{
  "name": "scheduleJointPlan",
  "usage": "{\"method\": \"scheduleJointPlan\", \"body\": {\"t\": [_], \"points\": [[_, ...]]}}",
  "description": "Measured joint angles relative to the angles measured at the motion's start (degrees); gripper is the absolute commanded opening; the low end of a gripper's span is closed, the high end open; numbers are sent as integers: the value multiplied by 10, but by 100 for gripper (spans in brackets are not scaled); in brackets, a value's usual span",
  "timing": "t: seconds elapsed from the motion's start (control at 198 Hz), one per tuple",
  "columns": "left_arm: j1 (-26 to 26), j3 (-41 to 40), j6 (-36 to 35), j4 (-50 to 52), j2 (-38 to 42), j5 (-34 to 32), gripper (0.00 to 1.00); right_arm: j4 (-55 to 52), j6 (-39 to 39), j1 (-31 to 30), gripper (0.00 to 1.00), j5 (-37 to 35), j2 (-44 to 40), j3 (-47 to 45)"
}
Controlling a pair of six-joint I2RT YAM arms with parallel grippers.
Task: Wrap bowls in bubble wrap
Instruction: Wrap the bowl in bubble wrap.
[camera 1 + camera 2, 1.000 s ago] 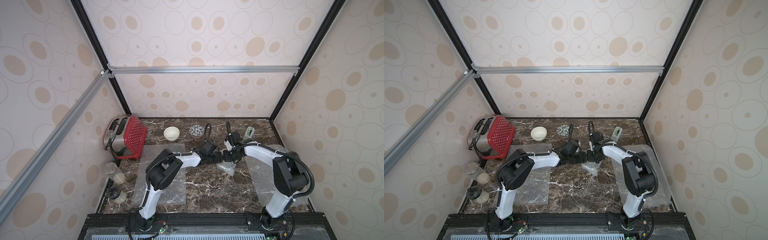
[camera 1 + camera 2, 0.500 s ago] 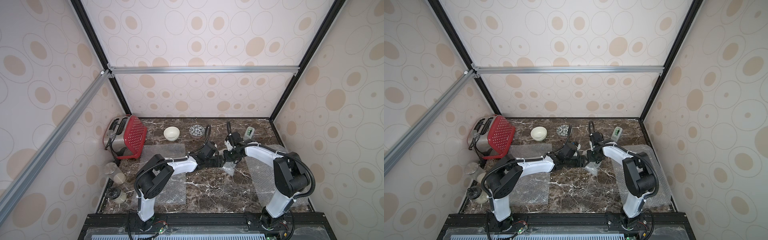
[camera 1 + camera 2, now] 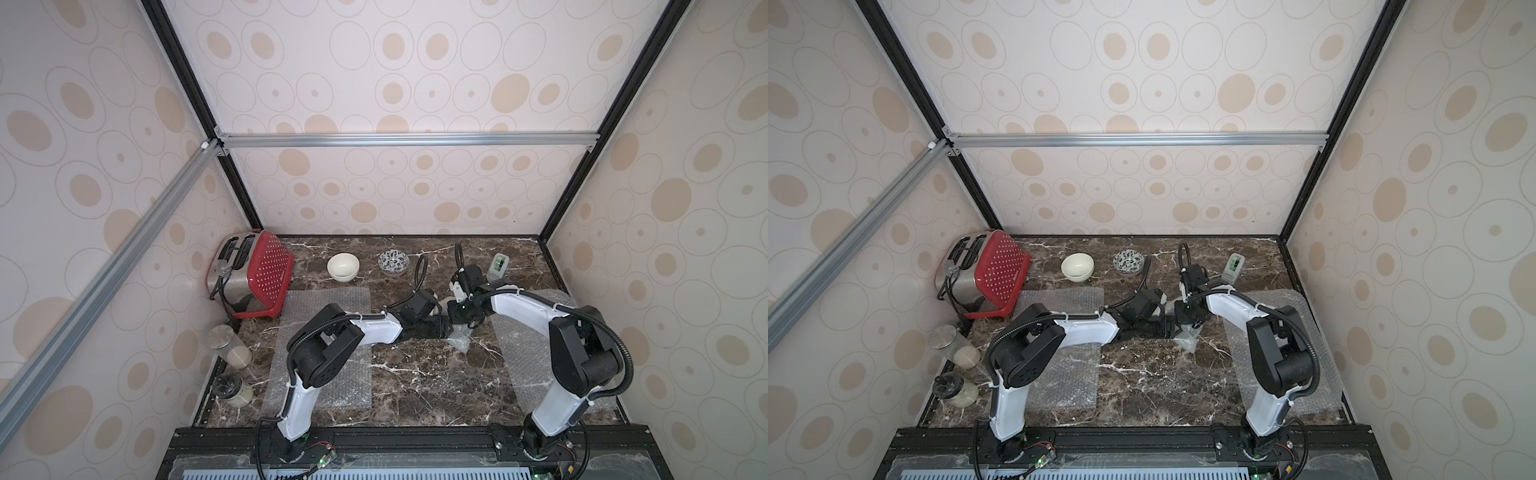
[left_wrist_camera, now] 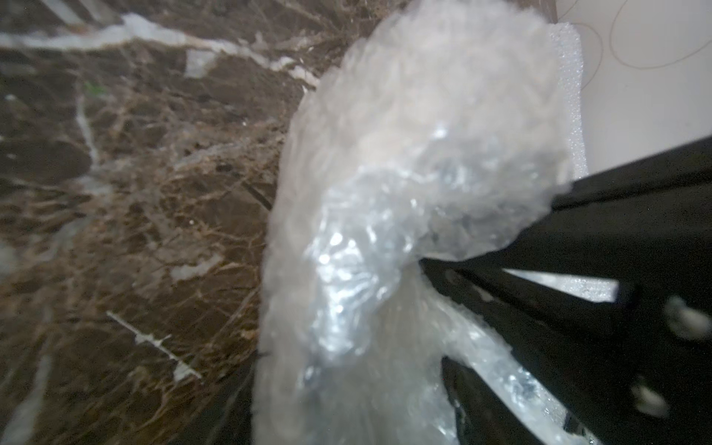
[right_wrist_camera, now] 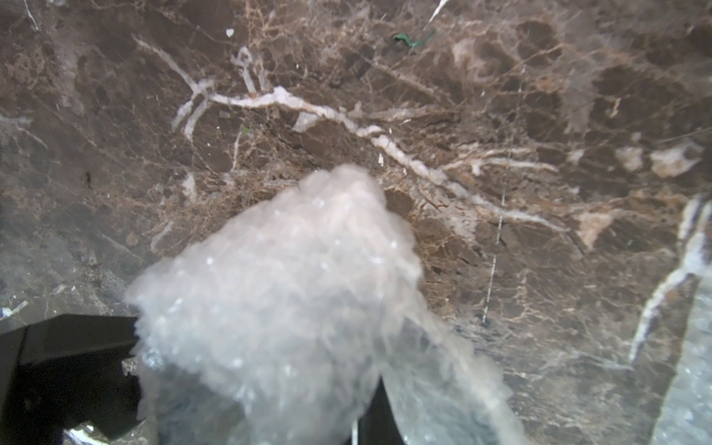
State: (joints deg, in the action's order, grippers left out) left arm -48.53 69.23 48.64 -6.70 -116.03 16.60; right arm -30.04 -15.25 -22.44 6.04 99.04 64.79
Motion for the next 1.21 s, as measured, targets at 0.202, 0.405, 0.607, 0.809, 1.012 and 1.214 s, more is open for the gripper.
{"method": "scheduleJointPlan", "body": {"t": [0.202,0.405,0.607,0.809,1.012,1.214], "points": [[2,0,0,2,0,0,69,-26,7,16,28,16,-36,-2],[2,1,0,2,0,0,69,-76,17,23,29,26,-87,17],[3,2,0,3,0,0,69,-92,32,19,20,81,-102,31],[3,3,0,6,0,0,69,-82,27,17,15,87,-66,12],[4,3,-1,9,0,0,69,-63,20,24,13,66,3,5],[15,-18,0,7,17,-2,70,-49,13,27,13,72,5,-3]]}}
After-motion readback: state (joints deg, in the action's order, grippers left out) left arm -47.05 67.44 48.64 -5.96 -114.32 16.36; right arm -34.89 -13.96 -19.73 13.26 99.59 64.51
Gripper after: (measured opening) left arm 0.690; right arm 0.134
